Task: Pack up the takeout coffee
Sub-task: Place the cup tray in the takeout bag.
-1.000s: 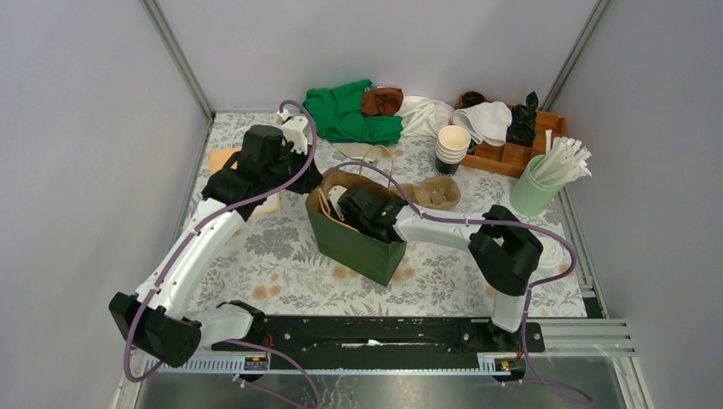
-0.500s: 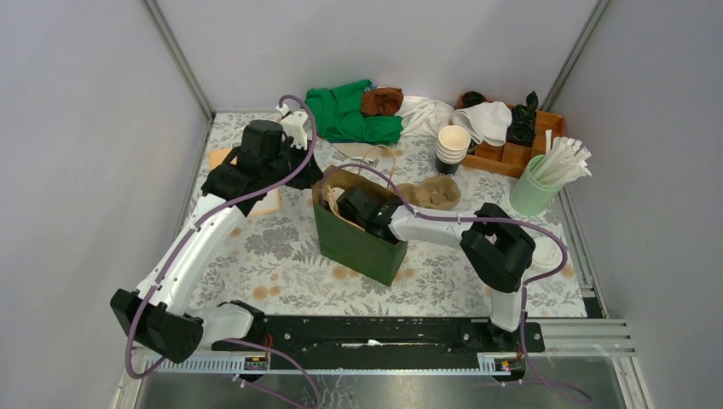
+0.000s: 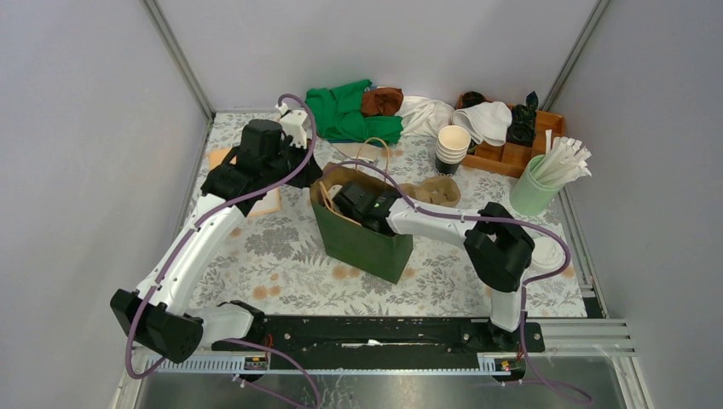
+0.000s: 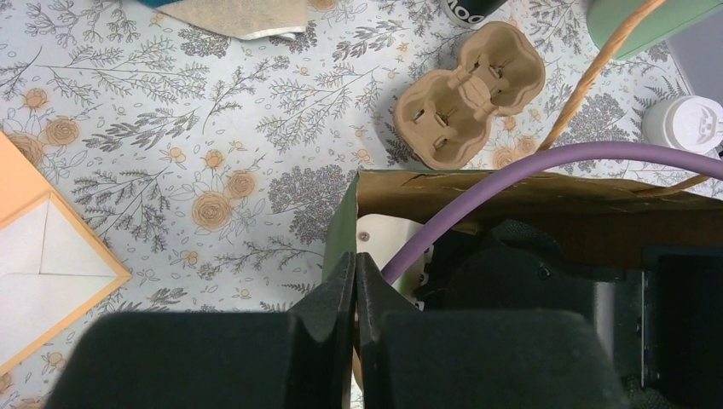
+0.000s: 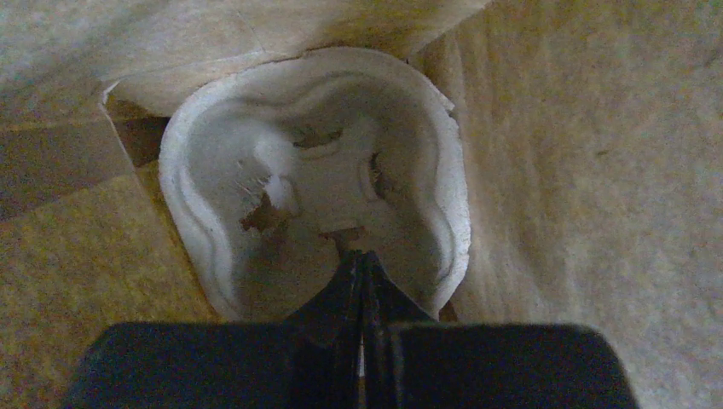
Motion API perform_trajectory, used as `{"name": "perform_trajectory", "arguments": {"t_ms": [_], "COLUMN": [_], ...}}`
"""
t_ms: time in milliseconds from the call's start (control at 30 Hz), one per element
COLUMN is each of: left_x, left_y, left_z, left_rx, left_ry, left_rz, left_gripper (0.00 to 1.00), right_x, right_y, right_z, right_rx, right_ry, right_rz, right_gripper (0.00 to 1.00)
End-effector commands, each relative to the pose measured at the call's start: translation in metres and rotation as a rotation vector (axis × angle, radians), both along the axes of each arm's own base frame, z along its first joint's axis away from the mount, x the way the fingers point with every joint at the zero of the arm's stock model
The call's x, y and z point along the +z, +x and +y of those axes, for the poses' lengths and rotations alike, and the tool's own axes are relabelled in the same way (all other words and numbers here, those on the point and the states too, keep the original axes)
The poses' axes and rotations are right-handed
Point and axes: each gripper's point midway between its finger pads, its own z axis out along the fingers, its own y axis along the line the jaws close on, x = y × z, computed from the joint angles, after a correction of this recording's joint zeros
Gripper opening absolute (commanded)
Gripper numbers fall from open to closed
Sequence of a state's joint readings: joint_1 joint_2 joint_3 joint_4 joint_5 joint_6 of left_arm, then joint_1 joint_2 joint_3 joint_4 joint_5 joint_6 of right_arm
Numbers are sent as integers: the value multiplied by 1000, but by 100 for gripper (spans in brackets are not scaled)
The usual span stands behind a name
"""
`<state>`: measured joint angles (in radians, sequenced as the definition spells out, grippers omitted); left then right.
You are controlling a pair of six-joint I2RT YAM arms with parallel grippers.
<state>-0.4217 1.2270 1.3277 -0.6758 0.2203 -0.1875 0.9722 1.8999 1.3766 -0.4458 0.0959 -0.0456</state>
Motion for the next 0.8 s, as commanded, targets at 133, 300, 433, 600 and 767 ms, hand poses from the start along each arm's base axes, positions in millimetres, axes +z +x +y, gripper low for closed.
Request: {"name": "perform_trajectory", "arguments": {"t_ms": [133, 300, 433, 600, 767], "left_x": [21, 16, 14, 15, 20], "left_y": [-2, -6, -8, -5, -2], "left_z": [-12, -10, -6, -3, -2], "left_rx": [-52, -48, -37, -14, -3], "left_ry": [-47, -40, -29, -14, -19], "left_rz": [-48, -34, -23, -34, -48], "left_gripper": [5, 5, 5, 4, 4], "right_x": [73, 107, 135, 184, 231], "right_y": [18, 25, 25, 24, 17], "right_z": [25, 35, 40, 38, 26], "right_rx": [0, 12, 27, 29, 13], "right_ry": [198, 322, 404, 471, 530], "right_rz": [-120, -217, -265, -310, -351], "right_gripper": [0, 0, 0, 0, 0]}}
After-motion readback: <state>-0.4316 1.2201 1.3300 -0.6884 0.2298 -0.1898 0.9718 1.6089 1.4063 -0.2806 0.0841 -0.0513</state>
